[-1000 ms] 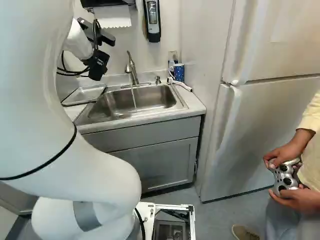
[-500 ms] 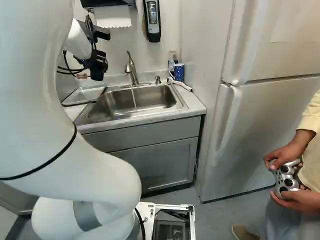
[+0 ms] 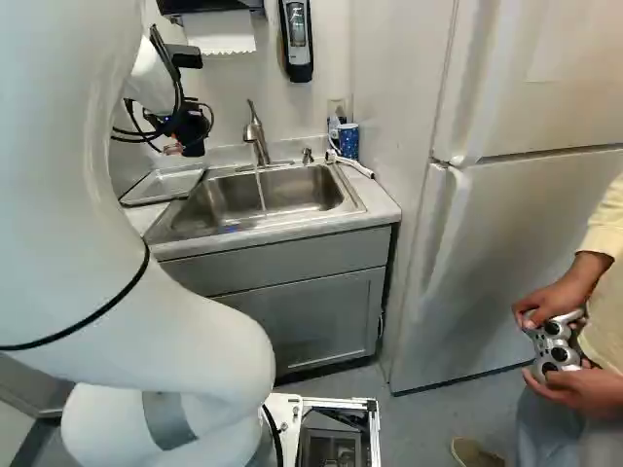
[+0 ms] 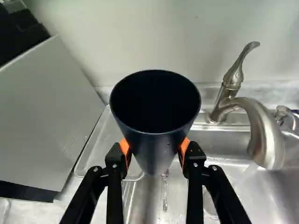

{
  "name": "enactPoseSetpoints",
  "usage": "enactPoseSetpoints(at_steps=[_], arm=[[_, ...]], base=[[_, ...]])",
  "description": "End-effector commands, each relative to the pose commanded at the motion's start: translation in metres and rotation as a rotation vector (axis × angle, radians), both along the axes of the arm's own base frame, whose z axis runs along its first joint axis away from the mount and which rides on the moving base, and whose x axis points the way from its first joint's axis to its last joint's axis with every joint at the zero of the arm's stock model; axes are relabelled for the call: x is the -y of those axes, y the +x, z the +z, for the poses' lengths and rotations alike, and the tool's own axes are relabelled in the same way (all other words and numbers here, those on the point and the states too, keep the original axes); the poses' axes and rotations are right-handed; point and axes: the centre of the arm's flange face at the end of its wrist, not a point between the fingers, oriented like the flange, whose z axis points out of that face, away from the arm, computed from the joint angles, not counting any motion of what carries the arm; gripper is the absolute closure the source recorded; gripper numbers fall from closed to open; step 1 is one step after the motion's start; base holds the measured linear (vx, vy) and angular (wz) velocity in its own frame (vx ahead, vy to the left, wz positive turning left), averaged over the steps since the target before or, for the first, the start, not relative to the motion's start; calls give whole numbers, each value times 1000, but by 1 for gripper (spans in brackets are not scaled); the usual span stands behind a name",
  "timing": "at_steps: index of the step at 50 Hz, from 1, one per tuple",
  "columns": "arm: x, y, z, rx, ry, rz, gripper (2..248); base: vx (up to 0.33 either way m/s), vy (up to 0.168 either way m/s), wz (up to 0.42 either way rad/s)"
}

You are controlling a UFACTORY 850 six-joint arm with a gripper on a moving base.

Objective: Rinse the cup and place it in the tray

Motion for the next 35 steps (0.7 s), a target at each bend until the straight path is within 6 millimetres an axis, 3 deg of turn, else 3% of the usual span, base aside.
enactPoseSetpoints(at_steps=[13, 35], arm=[[0, 0, 0, 51, -106, 66, 129], [-10, 1, 0, 51, -105, 82, 129]], base=[[0, 0, 0], [0, 0, 0]])
